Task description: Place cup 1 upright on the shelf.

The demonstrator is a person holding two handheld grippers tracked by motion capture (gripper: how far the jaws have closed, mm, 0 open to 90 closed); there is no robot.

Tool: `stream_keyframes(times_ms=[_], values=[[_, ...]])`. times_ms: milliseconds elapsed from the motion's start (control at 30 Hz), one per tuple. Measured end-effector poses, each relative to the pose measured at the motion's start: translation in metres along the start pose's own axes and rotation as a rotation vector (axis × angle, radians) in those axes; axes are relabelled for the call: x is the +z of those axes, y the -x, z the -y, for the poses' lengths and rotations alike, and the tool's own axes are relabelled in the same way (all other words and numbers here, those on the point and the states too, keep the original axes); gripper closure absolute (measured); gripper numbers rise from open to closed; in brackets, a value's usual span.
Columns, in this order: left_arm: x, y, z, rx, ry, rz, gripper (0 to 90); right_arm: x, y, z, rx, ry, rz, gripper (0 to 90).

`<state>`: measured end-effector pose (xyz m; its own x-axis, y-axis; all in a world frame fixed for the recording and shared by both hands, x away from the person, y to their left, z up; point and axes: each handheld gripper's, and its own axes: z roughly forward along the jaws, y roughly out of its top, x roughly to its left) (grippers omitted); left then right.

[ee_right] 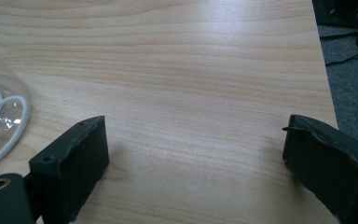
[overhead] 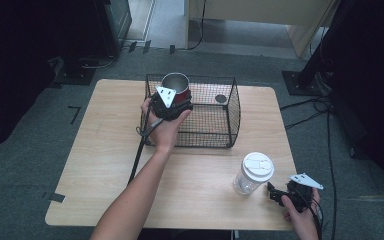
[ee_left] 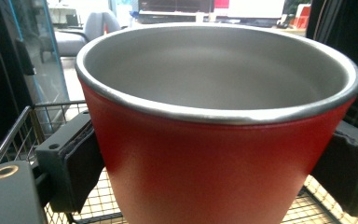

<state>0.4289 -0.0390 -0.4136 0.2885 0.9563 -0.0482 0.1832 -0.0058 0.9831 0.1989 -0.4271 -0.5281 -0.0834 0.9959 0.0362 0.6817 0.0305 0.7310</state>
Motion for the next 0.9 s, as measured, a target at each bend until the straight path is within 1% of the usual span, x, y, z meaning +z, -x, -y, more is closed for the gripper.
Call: stream_keyframes(times_ms=[33,67,133,200,233,300,467,533,567,600,667,700,733,767,867,900], values=[[0.002,-0.001,0.001,-0.010,-0.002,0.007,8.0,0.000,0.000,0.000,0.000,0.000,-0.001,6.6],[0.004,-0.001,0.001,-0.003,-0.007,0.007,8.0,0.000,0.000,0.000,0.001,0.000,-0.002,6.6],[0.006,0.001,0.001,0.015,0.008,-0.004,8.0,0.000,0.000,0.000,0.000,0.000,-0.001,6.6],[0.009,0.001,0.001,0.016,0.017,0.005,8.0,0.000,0.000,0.000,0.000,0.000,-0.001,6.6],[0.010,0.002,0.001,0.015,0.013,0.009,8.0,0.000,0.000,0.000,0.000,0.001,-0.002,6.6],[0.013,0.002,0.001,0.026,0.003,0.012,8.0,0.000,0.000,0.000,0.000,0.000,-0.001,6.6],[0.023,0.000,0.001,0.033,-0.012,-0.002,8.0,0.000,0.000,0.000,0.001,0.000,-0.002,6.6],[0.027,-0.001,0.002,0.032,-0.031,-0.010,8.0,0.000,0.000,0.000,0.000,0.000,-0.001,6.6],[0.032,-0.001,0.005,0.036,-0.045,-0.029,7.9,0.000,0.000,0.000,0.000,0.000,-0.001,6.6],[0.032,-0.001,0.005,0.036,-0.045,-0.029,7.8,0.000,0.000,0.000,0.000,0.000,-0.001,6.6],[0.040,-0.002,0.010,0.042,-0.055,-0.069,7.7,0.000,0.000,0.000,0.000,0.000,-0.001,6.6],[0.040,-0.002,0.010,0.042,-0.055,-0.069,7.8,0.000,0.000,0.000,0.000,0.000,-0.001,6.6],[0.044,-0.001,0.014,0.038,-0.073,-0.087,7.7,0.000,0.000,0.000,0.000,0.001,-0.002,6.6],[0.044,-0.001,0.014,0.038,-0.073,-0.087,7.7,0.000,0.000,0.000,0.000,0.001,-0.002,6.6],[0.048,-0.002,0.018,0.026,-0.113,-0.090,7.7,0.000,0.000,0.000,0.000,0.000,-0.001,6.6],[0.050,-0.002,0.020,0.010,-0.151,-0.085,7.6,0.000,0.000,0.000,0.000,0.000,-0.001,6.6]])
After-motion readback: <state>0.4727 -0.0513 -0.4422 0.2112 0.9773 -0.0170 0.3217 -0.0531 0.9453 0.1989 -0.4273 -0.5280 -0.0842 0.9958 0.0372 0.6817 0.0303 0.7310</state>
